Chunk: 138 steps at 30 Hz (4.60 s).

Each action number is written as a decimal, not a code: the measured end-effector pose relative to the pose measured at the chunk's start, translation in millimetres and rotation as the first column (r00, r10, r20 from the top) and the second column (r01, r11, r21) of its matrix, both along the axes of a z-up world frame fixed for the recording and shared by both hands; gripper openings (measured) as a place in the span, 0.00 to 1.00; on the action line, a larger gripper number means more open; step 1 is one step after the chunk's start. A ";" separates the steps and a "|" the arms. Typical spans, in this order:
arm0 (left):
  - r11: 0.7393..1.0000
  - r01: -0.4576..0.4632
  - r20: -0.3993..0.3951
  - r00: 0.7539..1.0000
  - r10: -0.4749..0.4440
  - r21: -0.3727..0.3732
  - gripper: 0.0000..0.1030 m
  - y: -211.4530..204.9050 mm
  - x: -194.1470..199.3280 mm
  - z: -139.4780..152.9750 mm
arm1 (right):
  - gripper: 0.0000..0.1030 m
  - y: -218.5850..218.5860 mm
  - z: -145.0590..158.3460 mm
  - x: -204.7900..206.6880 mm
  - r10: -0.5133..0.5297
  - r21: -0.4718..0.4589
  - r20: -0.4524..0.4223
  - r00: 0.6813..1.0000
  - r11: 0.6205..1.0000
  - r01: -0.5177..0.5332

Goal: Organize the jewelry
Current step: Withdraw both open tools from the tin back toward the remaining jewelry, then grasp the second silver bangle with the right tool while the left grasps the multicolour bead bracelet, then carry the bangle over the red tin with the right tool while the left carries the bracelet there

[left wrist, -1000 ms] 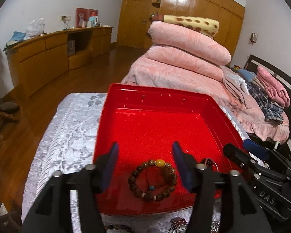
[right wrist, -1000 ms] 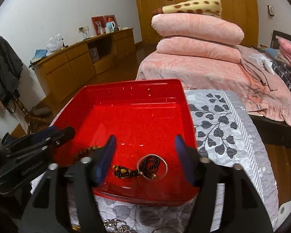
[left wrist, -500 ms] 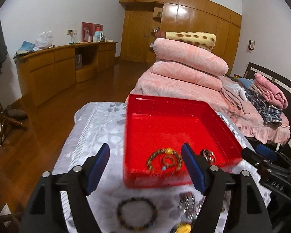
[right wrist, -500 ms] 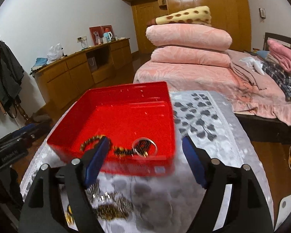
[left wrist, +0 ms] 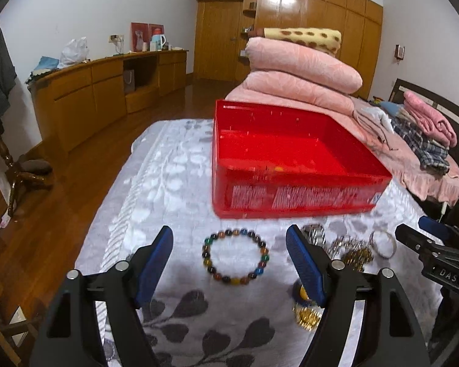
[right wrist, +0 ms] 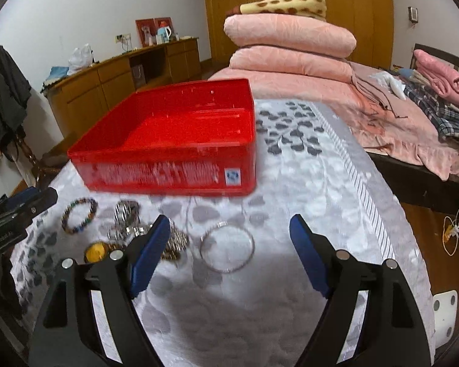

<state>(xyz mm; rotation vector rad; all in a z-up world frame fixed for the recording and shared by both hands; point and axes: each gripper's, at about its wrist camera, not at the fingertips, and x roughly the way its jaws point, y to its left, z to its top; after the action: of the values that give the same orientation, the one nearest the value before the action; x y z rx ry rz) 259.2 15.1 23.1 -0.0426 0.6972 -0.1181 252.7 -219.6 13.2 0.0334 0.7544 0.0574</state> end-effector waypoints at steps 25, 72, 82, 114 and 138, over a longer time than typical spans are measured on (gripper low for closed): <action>1.000 -0.008 -0.093 0.996 0.007 -0.015 0.73 7.7 -4.5 -23.1 | 0.65 0.6 -31.7 7.7 0.038 0.001 -0.173 0.984 0.999 -0.039; 0.992 0.108 -0.196 0.974 -0.117 -0.058 0.09 -30.1 27.9 -38.7 | 0.45 2.6 -33.8 19.0 0.037 -0.028 -0.177 0.983 0.999 -0.042; 0.992 0.078 -0.098 0.991 -0.087 -0.097 0.08 -16.6 10.5 -17.6 | 0.44 7.7 -18.4 7.2 0.053 -0.019 -0.133 0.990 0.998 -0.056; 0.980 0.140 0.094 0.987 -0.127 -0.144 0.08 -30.4 22.8 55.3 | 0.44 33.2 53.5 34.0 0.134 -0.009 0.001 0.991 0.991 -0.134; 0.994 0.086 0.133 0.988 -0.077 -0.067 0.08 -47.9 94.2 72.6 | 0.45 31.9 81.0 96.3 0.113 -0.014 0.039 0.993 0.994 -0.113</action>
<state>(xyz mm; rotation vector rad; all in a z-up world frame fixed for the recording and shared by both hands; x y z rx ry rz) 353.4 -32.8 95.8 -0.0752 0.5640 -0.2228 349.0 -187.7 94.3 -0.0221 0.7163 0.1609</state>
